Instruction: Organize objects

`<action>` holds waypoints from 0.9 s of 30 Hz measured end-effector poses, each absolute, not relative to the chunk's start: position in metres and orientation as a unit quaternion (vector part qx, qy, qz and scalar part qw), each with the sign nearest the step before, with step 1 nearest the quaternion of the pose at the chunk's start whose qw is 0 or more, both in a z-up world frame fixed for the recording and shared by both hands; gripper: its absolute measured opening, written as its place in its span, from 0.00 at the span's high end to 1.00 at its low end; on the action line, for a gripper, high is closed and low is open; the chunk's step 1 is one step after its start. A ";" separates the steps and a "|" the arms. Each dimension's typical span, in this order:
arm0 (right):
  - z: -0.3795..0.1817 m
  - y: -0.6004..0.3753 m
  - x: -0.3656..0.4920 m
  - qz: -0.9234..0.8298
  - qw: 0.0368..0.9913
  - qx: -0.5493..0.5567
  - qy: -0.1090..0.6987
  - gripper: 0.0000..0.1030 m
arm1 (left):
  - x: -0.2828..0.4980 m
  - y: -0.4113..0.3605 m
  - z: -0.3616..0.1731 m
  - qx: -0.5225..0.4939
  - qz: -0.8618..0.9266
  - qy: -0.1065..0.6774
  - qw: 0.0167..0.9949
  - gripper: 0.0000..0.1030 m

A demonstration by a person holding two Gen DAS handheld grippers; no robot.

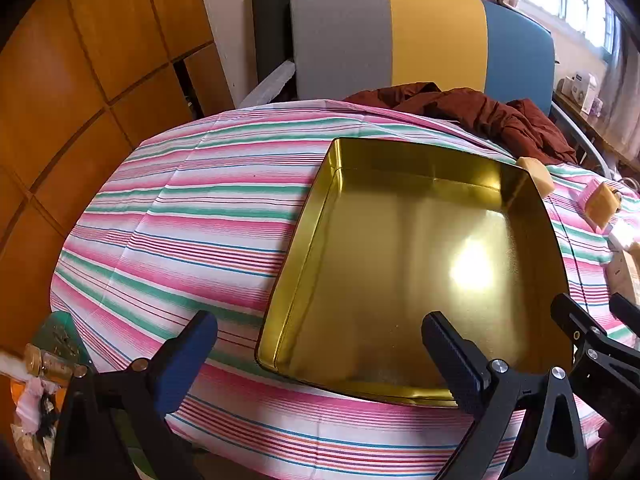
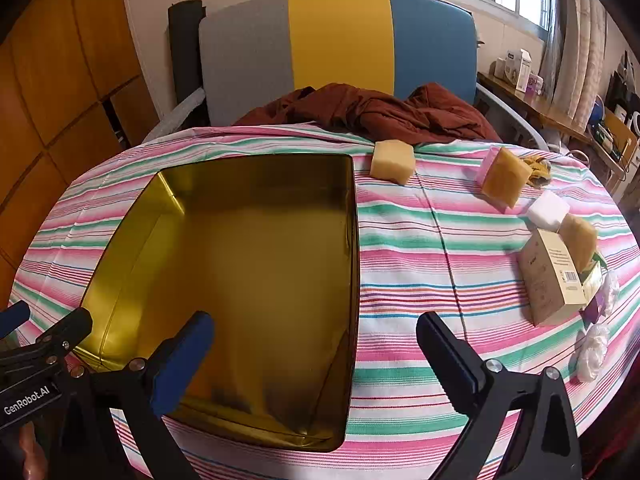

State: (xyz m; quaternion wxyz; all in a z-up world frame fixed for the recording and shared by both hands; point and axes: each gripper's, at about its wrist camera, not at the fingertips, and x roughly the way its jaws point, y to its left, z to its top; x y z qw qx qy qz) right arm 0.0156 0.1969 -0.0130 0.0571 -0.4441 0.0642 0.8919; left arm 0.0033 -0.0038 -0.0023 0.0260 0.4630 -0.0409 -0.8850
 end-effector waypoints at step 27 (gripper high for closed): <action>-0.013 0.188 0.016 0.892 0.047 -0.446 0.058 0.00 | 0.006 -0.007 -0.004 0.465 -0.883 -0.047 0.029 0.00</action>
